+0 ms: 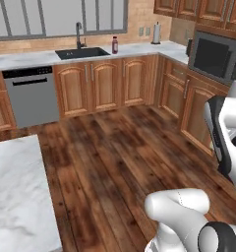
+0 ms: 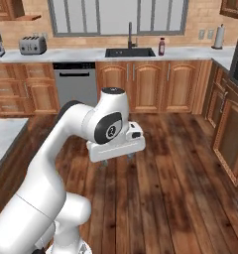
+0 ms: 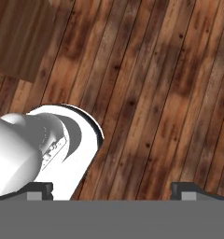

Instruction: There is a wine glass and glass cup on the dining counter. Place the wine bottle next to the wine glass and the juice bottle next to the glass cup.

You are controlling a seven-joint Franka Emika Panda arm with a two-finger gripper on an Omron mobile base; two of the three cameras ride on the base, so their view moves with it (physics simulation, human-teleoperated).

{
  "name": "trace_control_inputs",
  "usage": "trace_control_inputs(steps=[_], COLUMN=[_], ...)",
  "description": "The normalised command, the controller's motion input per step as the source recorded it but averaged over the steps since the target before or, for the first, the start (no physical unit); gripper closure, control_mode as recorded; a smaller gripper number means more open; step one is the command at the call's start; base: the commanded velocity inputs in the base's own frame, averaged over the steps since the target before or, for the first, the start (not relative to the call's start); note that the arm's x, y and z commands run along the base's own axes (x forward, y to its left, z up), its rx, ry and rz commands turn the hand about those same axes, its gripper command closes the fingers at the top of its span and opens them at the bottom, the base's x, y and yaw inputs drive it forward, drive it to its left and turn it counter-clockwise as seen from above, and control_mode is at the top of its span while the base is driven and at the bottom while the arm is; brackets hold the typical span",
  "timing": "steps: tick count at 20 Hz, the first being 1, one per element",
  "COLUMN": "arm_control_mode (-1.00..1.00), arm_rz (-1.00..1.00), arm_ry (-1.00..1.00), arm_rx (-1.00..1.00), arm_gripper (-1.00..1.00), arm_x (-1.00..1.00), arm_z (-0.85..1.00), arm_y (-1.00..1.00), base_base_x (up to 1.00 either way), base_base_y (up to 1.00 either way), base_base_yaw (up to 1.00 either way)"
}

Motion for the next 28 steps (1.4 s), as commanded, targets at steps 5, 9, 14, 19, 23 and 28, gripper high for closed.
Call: trace_control_inputs(steps=[5,9,14,19,23,28], arm_control_mode=[1.0,1.0,1.0,1.0,1.0,1.0], arm_rz=[0.0,0.0,0.0,0.0,0.0,0.0], arm_ry=[0.0,0.0,0.0,0.0,0.0,0.0], arm_rx=[0.0,0.0,0.0,0.0,0.0,0.0], arm_gripper=[-1.0,-1.0,-1.0,-1.0,-1.0,-1.0], arm_x=[0.0,0.0,0.0,0.0,0.0,0.0], arm_z=[0.0,0.0,0.0,0.0,0.0,0.0], arm_y=[0.0,0.0,0.0,0.0,0.0,0.0], base_base_x=[0.76,0.84,0.93,0.94,0.94,0.93], base_base_y=[-0.36,-0.31,-0.2,-0.15,-0.18,-0.23], base_base_yaw=[0.0,0.02,0.05,0.05,0.05,0.05])
